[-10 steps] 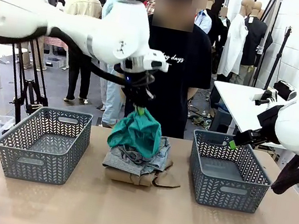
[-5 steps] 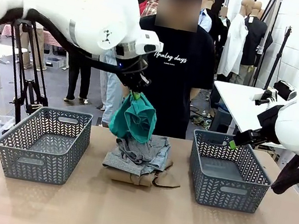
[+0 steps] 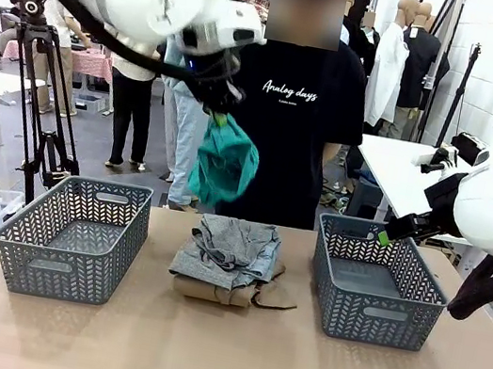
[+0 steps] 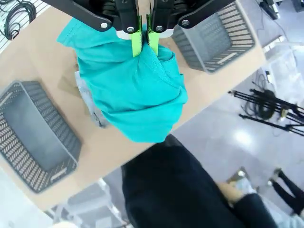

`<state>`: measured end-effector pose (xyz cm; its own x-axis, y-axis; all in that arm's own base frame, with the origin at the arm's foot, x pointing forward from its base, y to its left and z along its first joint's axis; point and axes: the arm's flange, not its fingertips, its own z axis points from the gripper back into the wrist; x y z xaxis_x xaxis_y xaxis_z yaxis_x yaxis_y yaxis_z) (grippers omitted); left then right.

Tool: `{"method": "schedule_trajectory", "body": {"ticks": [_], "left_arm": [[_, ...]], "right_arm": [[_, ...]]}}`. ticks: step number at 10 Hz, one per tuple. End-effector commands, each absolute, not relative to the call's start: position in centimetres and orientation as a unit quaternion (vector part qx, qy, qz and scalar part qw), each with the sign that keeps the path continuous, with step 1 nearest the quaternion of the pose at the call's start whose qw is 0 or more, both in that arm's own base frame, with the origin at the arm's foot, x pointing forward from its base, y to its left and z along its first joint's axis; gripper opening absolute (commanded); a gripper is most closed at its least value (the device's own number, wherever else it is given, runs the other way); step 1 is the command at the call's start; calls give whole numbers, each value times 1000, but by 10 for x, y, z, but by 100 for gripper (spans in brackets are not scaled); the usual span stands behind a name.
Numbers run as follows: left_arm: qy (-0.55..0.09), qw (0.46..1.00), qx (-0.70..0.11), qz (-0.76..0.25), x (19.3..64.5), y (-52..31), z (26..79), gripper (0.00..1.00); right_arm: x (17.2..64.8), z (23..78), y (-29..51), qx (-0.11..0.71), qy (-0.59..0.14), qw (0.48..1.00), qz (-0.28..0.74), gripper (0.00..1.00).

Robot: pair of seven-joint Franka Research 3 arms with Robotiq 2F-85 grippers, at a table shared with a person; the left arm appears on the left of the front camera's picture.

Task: Sort the tops and bottoms.
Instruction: Lift clothes from the center of the table with your left hand.

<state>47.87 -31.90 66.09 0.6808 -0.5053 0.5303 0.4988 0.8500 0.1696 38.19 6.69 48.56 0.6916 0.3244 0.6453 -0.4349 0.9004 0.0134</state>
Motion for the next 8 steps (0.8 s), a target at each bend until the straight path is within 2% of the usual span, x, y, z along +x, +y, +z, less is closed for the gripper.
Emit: {"method": "schedule_trajectory", "body": {"ticks": [1,8], "left_arm": [[-321,908,29,-267,466,-315,676,0],[-320,907,20,-274,463,-312,692,0]], "right_arm": [[383,484,67,84,-335,916,205,100],[383,484,67,84,-335,916,205,100]]}}
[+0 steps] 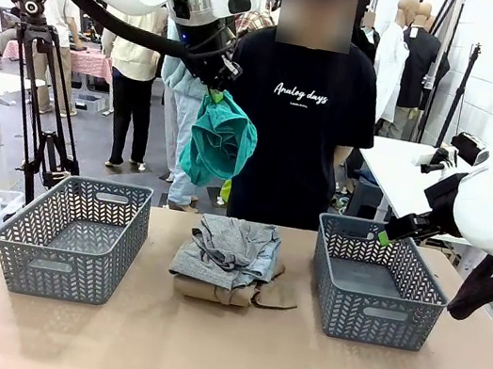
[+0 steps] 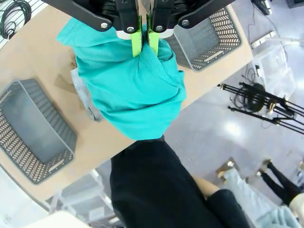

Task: Sort the tops and bottoms.
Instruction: Lift clothes from the center of the table with your left hand, then sort the clothes according to human instructions.

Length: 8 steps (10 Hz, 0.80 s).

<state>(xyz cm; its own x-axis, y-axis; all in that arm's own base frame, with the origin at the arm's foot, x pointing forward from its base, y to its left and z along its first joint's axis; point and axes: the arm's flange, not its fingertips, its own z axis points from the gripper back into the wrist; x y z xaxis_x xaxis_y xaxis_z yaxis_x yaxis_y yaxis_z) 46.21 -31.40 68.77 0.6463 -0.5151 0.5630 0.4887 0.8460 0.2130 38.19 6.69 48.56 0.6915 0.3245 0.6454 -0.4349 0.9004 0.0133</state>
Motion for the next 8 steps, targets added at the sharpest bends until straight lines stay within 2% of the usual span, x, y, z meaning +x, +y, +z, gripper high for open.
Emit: {"method": "schedule_trajectory", "body": {"ticks": [1,8], "left_arm": [[-320,907,20,-274,463,-312,692,0],[-320,907,20,-274,463,-312,692,0]], "right_arm": [[383,484,67,84,-335,916,205,100],[383,484,67,84,-335,916,205,100]]}}
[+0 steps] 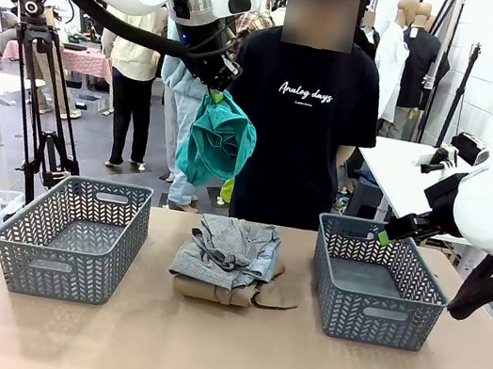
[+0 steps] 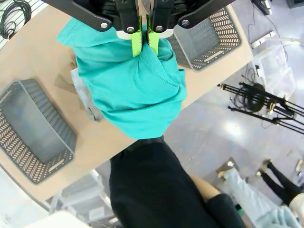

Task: Sort the tops and bottoms.
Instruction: Sort the clothes according to human instructions.

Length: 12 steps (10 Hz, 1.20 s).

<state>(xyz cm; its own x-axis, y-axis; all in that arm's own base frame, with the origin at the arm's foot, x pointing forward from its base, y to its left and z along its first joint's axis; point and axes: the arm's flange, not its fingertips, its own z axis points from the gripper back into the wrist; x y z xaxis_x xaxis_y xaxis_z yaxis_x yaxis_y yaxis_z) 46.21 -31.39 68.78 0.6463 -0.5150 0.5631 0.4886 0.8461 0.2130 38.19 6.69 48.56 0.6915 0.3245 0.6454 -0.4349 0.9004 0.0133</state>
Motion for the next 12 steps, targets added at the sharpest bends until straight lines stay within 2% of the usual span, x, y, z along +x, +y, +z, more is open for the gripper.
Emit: {"method": "schedule_trajectory", "body": {"ticks": [1,12], "left_arm": [[-320,907,20,-274,463,-312,692,0],[-320,907,20,-274,463,-312,692,0]], "right_arm": [[383,484,67,84,-335,916,205,100],[383,484,67,84,-335,916,205,100]]}}
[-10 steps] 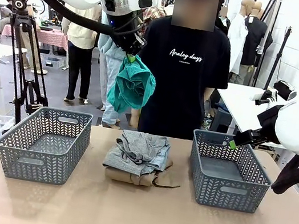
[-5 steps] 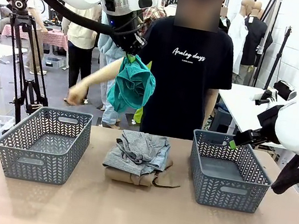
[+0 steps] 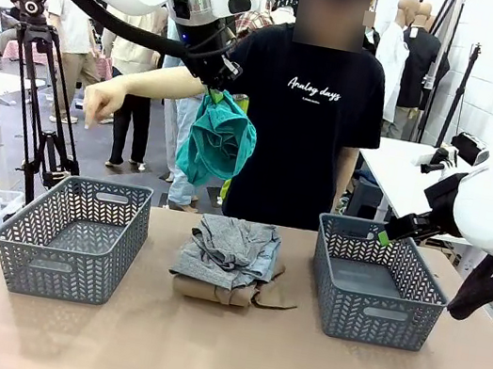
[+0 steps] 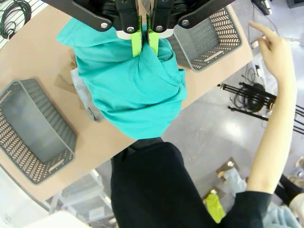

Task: Sort the tops and bottoms.
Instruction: Sort the clothes according to human instructions.

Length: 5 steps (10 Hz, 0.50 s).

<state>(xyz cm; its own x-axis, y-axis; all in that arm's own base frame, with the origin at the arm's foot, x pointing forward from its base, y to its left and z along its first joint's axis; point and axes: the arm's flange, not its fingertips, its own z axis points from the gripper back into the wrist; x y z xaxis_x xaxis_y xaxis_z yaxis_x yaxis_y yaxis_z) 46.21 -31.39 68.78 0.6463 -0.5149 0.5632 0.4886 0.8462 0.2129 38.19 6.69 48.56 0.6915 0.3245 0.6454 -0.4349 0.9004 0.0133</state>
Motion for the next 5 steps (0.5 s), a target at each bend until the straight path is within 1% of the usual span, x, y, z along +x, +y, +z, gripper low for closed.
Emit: {"method": "schedule_trajectory", "body": {"ticks": [1,5], "left_arm": [[-320,907,20,-274,463,-312,692,0],[-320,907,20,-274,463,-312,692,0]], "right_arm": [[383,484,67,84,-335,916,205,100],[383,484,67,84,-335,916,205,100]]}}
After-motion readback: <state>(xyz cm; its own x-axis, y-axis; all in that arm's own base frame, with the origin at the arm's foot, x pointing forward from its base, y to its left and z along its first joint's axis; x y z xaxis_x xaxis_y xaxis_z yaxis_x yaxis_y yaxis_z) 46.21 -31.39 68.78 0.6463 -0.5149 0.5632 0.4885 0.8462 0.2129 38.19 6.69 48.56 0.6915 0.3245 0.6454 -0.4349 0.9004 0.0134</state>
